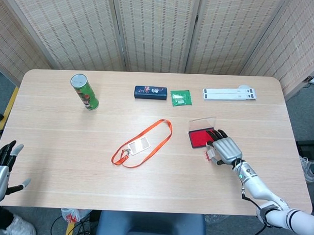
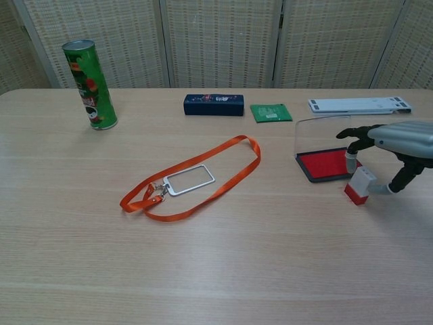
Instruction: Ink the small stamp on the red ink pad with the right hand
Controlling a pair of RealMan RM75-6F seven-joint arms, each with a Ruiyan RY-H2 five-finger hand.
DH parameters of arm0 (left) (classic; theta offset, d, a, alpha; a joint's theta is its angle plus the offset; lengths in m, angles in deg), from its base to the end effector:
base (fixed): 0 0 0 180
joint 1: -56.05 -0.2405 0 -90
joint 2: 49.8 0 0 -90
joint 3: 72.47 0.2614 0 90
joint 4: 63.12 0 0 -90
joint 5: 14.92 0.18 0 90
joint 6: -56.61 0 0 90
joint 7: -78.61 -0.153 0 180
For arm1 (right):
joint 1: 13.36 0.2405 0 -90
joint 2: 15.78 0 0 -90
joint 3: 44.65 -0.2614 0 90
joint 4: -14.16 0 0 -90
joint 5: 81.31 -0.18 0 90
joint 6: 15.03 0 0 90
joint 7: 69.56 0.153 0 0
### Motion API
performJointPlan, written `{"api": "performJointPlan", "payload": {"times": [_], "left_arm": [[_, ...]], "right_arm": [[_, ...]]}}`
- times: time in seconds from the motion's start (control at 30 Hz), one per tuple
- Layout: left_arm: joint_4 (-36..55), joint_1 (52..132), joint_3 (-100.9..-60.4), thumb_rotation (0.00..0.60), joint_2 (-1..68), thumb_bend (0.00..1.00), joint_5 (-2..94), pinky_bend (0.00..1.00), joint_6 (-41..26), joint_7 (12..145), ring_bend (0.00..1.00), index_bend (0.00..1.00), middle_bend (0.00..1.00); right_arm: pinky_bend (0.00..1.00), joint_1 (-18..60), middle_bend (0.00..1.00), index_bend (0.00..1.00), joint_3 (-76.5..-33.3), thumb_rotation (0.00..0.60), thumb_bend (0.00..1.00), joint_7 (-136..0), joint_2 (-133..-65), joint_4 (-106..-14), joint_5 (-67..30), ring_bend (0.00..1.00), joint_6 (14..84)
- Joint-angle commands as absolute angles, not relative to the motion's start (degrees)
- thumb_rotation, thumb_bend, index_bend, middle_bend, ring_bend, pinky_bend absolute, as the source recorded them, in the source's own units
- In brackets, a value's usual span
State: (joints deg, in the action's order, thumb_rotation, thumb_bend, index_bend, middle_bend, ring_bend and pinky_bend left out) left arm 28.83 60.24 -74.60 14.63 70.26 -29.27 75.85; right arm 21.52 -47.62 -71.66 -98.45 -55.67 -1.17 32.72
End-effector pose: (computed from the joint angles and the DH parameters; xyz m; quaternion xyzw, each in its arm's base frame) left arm -0.3091 0.1821 0.1887 -0.5966 -0.3789 -0.3693 0.6035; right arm -0.2619 -0.3348 0.0380 0.7819 -0.3721 0.2612 0.4266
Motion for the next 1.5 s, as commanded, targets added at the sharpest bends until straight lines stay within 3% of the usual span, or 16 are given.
{"api": "performJointPlan", "payload": {"times": [0.03, 0.17, 0.3, 0.43, 0.53, 0.73, 0.9, 1.17, 1.5], "left_arm": [[28.8, 60.2, -74.6, 0.6, 14.6, 0.2, 70.3, 0.27, -29.3, 75.8, 0.02, 0.04, 0.0], [28.9, 60.1, -74.5, 0.6, 14.6, 0.2, 70.5, 0.27, -29.5, 75.9, 0.02, 0.04, 0.0], [28.9, 60.0, -74.6, 0.6, 14.6, 0.2, 70.4, 0.27, -29.5, 75.9, 0.02, 0.04, 0.0], [29.0, 60.0, -74.6, 0.6, 14.6, 0.2, 70.3, 0.27, -29.6, 75.9, 0.02, 0.04, 0.0], [29.0, 60.1, -74.6, 0.6, 14.6, 0.2, 70.3, 0.27, -29.4, 75.8, 0.02, 0.04, 0.0], [29.3, 60.2, -74.4, 0.6, 14.6, 0.2, 70.2, 0.27, -28.6, 75.5, 0.02, 0.04, 0.0], [29.4, 60.3, -74.4, 0.6, 14.5, 0.2, 70.0, 0.27, -28.4, 75.7, 0.02, 0.04, 0.0], [29.0, 60.3, -74.7, 0.6, 14.5, 0.2, 70.1, 0.27, -28.7, 76.5, 0.02, 0.04, 0.0], [29.3, 60.2, -74.5, 0.6, 13.8, 0.2, 70.5, 0.27, -28.9, 77.7, 0.02, 0.04, 0.0]], "right_arm": [[0.0, 21.5, 0.05, 0.43, -47.6, 0.6, 0.29, -71.9, -99.1, -55.0, -1.1, 0.0, 33.3], [0.0, 21.4, 0.1, 0.48, -47.9, 0.6, 0.29, -72.1, -99.5, -54.5, -1.2, 0.0, 34.2], [0.0, 21.4, 0.25, 0.53, -48.3, 0.6, 0.3, -72.3, -98.7, -55.7, -1.2, 0.01, 35.1], [0.03, 21.1, 0.42, 0.55, -48.8, 0.6, 0.3, -73.5, -96.7, -58.4, -0.4, 0.13, 37.7], [0.26, 20.8, 0.61, 0.6, -49.4, 0.6, 0.3, -74.4, -95.0, -60.9, 0.2, 0.32, 39.9], [0.73, 20.9, 0.97, 0.79, -50.1, 0.6, 0.32, -75.5, -94.1, -62.4, 0.9, 0.75, 42.1], [0.85, 22.2, 1.0, 0.86, -50.8, 0.6, 0.34, -75.3, -93.1, -63.7, -2.1, 0.86, 38.1], [0.86, 25.5, 1.0, 0.9, -53.2, 0.6, 0.36, -81.3, -94.0, -62.7, -10.9, 0.88, 31.6], [0.86, 28.2, 1.0, 0.91, -54.1, 0.6, 0.37, -86.9, -97.0, -60.4, -18.1, 0.88, 29.4]]}}
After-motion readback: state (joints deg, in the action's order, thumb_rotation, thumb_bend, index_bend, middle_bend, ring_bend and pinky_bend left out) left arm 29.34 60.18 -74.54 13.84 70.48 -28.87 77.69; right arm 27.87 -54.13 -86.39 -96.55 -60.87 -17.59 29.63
